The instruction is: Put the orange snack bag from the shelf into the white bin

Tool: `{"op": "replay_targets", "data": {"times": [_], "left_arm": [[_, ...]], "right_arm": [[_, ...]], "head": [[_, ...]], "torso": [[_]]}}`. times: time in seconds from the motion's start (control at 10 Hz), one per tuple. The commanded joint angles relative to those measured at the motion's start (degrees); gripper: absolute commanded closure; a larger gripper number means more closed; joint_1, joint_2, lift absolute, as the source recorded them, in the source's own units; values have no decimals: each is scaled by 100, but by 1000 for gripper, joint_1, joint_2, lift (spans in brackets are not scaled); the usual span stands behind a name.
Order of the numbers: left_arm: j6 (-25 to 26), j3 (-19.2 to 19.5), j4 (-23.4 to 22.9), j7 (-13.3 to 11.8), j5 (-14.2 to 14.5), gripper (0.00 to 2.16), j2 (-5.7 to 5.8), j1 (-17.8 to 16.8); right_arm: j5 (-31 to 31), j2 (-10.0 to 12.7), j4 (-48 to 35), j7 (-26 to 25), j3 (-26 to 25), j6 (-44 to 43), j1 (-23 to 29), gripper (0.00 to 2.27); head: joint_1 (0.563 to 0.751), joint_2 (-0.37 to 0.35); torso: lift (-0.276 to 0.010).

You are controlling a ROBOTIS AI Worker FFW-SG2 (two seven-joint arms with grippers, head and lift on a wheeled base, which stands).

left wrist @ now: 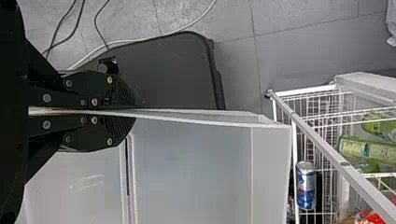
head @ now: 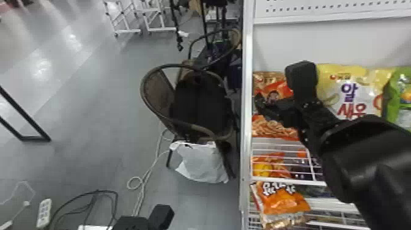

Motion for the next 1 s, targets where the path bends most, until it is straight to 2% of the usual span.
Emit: {"op": "replay_targets", "data": {"times": [0.0,0.4,0.8,0.9], "left_arm": [[7,29,2,9,41,2142,-15,-8],[7,90,11,35,146,2142,-15,-52],[7,134,37,105,243,2138,-15,-114],[7,134,37,105,252,2142,-15,-114]], "right_arm": [[132,38,350,-88,88,-52,-220,130],[598,82,965,-378,378,1,-606,130],[844,170,1141,-439,554,651,-756,137],[870,196,1291,-439,562,651,-879,323]], "head": [[695,177],[695,158],[695,154],[695,153]], "torso": [[1],[1],[1],[1]]}}
